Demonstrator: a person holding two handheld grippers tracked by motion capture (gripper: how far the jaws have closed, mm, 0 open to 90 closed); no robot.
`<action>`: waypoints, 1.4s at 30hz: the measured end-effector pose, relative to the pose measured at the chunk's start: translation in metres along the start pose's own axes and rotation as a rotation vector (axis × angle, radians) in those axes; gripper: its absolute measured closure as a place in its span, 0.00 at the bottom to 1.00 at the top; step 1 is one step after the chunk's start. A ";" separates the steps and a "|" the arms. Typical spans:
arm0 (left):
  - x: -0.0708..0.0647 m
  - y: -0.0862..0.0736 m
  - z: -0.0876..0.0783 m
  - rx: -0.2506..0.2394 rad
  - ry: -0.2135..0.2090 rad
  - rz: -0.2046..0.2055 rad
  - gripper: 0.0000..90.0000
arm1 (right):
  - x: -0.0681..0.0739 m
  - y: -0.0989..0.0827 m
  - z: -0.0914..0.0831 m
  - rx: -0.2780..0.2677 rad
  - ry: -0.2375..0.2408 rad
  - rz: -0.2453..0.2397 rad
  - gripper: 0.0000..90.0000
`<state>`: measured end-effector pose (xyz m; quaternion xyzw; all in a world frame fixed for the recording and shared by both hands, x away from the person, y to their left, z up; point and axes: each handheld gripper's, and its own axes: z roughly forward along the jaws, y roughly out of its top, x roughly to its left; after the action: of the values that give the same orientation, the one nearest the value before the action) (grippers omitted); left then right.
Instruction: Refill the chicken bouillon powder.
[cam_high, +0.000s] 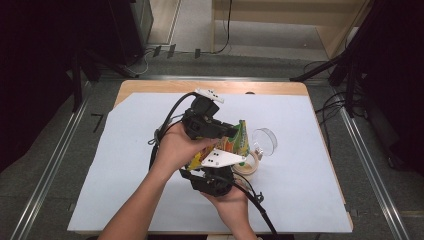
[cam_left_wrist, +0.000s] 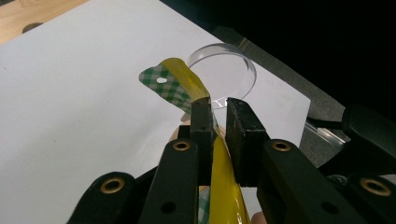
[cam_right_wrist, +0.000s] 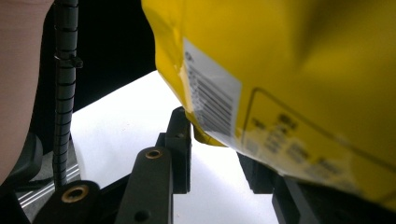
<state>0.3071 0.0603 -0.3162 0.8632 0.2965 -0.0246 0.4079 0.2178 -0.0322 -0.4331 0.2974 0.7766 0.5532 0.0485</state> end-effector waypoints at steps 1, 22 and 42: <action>0.000 0.000 0.000 0.001 0.000 0.000 0.91 | 0.000 0.000 0.000 0.000 0.001 0.000 0.76; 0.001 0.001 0.001 0.004 -0.008 -0.004 0.90 | 0.001 0.000 0.000 -0.001 -0.005 0.000 0.77; 0.001 0.003 0.000 0.010 -0.021 0.004 0.91 | 0.004 0.002 0.000 -0.013 -0.021 0.007 0.78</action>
<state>0.3094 0.0588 -0.3145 0.8655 0.2904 -0.0346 0.4066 0.2155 -0.0304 -0.4305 0.3056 0.7713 0.5554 0.0565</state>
